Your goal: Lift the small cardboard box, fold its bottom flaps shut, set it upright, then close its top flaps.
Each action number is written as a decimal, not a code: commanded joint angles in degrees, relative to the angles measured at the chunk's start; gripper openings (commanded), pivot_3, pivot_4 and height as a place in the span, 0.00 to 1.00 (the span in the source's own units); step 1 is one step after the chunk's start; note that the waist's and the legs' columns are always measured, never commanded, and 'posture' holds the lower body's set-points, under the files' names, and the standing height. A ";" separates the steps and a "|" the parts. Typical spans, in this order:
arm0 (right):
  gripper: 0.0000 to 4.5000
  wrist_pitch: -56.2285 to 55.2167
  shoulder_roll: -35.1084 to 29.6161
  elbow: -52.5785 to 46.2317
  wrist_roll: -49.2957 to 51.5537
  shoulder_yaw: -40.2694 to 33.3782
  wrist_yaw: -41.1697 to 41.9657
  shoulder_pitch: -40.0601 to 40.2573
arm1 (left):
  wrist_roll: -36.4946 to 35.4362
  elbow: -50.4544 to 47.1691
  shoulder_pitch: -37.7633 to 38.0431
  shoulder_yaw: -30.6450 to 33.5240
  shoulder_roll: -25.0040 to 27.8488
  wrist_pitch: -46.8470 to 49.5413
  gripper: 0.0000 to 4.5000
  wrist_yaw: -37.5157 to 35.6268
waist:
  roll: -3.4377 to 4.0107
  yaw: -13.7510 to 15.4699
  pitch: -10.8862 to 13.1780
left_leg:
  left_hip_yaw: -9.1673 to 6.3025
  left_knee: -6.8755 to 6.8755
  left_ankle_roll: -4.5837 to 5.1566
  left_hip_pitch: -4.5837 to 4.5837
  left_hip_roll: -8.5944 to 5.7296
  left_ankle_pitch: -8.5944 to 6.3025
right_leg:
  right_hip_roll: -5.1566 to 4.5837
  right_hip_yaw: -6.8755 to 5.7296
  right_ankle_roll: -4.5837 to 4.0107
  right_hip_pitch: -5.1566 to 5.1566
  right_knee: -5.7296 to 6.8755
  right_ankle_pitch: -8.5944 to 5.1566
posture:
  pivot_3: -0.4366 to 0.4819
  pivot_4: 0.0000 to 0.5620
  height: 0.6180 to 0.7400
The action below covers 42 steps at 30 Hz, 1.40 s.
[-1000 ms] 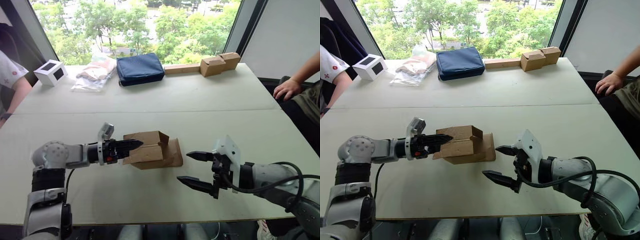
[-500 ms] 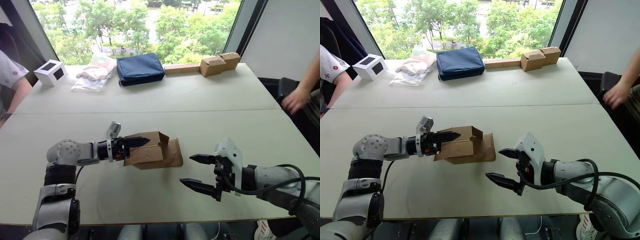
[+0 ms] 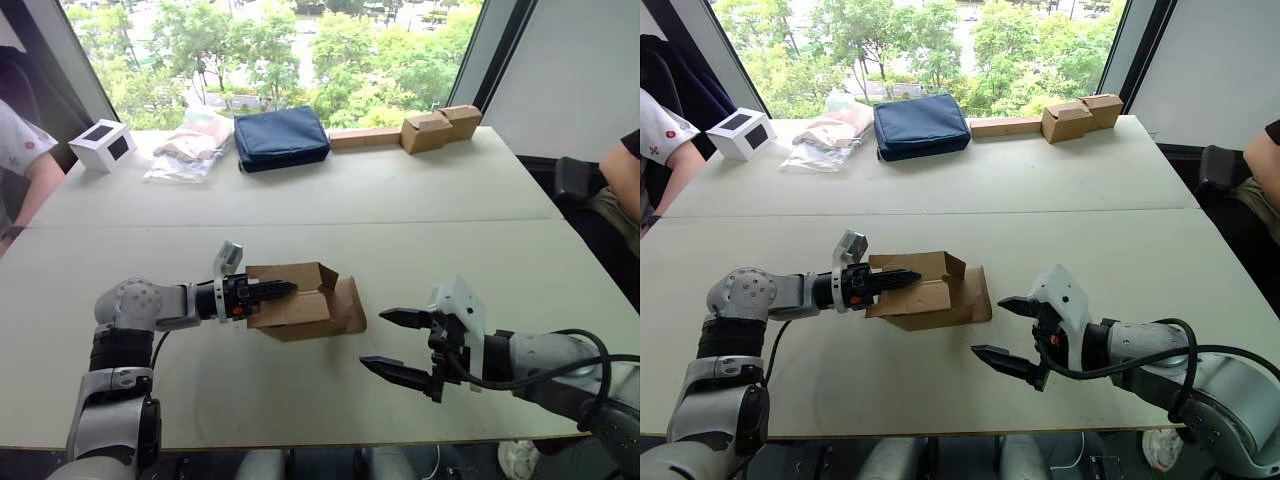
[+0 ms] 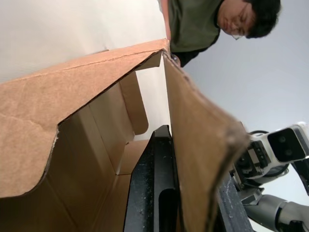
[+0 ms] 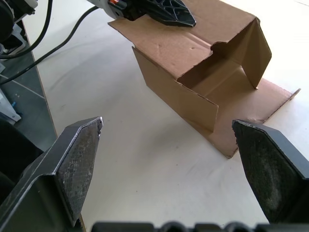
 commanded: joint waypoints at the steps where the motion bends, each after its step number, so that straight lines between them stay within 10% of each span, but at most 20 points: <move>1: 1.00 -1.34 0.68 -1.37 1.87 -1.82 -0.84 0.27 | -1.61 -5.75 1.09 1.63 2.97 -1.65 0.01 -2.75 | 0.01 -0.12 0.00 | 0.00 0.00 0.00 0.00 0.01 0.00 | 0.01 0.00 0.00 -0.01 0.00 0.00 | 0.48 0.27 1.00; 8: 0.84 -6.07 14.29 11.64 8.45 -7.20 -13.69 -12.07 | 1.32 -13.56 -5.95 -0.96 11.31 -12.71 0.00 -9.99 | -0.06 0.08 0.02 | -0.01 0.00 -0.10 0.00 0.06 0.05 | 0.00 0.02 -0.05 -0.01 0.00 0.01 | 0.48 0.27 1.00; 19: 0.02 -12.74 29.53 25.47 -0.18 0.03 -21.14 -32.87 | 10.33 -7.83 -17.84 -8.46 19.47 -26.27 0.00 -23.11 | -0.02 -1.34 0.04 | 0.05 -0.15 -0.50 -0.05 0.03 0.31 | 0.16 0.02 -0.04 -0.19 0.11 0.01 | 0.48 0.27 1.00; 42: 0.02 -10.12 35.35 25.77 -6.07 7.99 -16.28 -34.31 | 13.29 -6.39 -19.30 -10.06 17.58 -29.87 0.00 -28.60 | -0.02 -1.66 0.04 | 0.17 0.01 -0.14 -0.09 0.01 0.11 | 0.29 0.11 -0.04 -0.51 0.85 0.00 | 0.48 0.27 1.00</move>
